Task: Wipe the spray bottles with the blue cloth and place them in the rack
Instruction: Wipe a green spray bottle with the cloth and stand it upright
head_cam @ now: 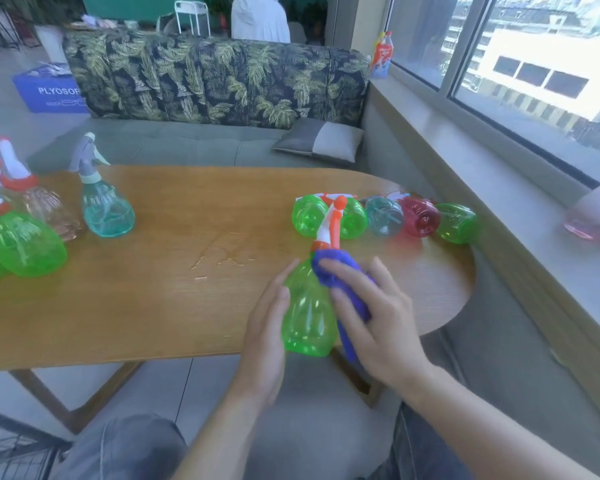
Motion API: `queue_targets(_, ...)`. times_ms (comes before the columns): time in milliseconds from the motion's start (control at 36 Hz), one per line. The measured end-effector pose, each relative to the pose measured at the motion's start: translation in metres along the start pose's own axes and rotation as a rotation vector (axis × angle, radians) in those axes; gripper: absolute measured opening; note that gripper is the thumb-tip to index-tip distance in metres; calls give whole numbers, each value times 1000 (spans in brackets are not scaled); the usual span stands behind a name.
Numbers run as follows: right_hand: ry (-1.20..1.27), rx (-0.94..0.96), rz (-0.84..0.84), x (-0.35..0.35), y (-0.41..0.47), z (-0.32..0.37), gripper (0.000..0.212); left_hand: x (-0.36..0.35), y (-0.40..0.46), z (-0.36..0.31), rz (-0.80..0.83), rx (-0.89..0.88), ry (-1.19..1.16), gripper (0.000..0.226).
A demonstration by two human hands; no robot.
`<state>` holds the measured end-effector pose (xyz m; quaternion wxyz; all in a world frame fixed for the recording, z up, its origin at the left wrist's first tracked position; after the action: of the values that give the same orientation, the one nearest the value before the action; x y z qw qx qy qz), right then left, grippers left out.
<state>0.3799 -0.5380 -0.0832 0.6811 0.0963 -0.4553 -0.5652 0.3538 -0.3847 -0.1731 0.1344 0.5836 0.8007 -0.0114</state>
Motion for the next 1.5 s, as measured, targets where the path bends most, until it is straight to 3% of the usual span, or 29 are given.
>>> queue_targets(83,16,-147,-21,-4,14,-15,30,-5,-1,2,52,4,19,42)
queue_targets(167,-2,-155,-19,-11,11,-12,30,-3,1,4,41,4,24,44)
queue_targets(528,-236,375,224,-44,-44,34,30,10,-1,6,-37,86,-53,39)
queue_targets(639,-280,452,246,-41,-52,39,29,9,-2,1,-20,63,-3,39)
queue_targets(722,-192,357,185,-27,-46,33,29,6,-4,-3,-18,48,12,41)
queue_targets(833,10,15,55,-8,-32,2,35,3,-8,-6,-7,28,-67,46)
queue_targets(944,129,-233,-9,-5,-30,-23,29,4,-9,-6,16,12,-47,82)
queue_targets(1000,171,-294,-21,-6,-32,-29,25,2,-7,-6,32,9,-55,86)
queue_targets(1500,231,-327,-39,-11,-40,-36,28,0,-2,-11,50,-76,81,58)
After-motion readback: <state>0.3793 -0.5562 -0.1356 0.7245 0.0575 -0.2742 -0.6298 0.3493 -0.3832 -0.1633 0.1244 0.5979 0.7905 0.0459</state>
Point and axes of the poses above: each hand's wrist, its own y-axis towards the middle knuckle, its own x-axis out of the back of the hand, z = x × y, the point moved 10 cm from there along y, towards the middle knuckle, and after that the axes turned 3 degrees about y, right-handed, at the moved point
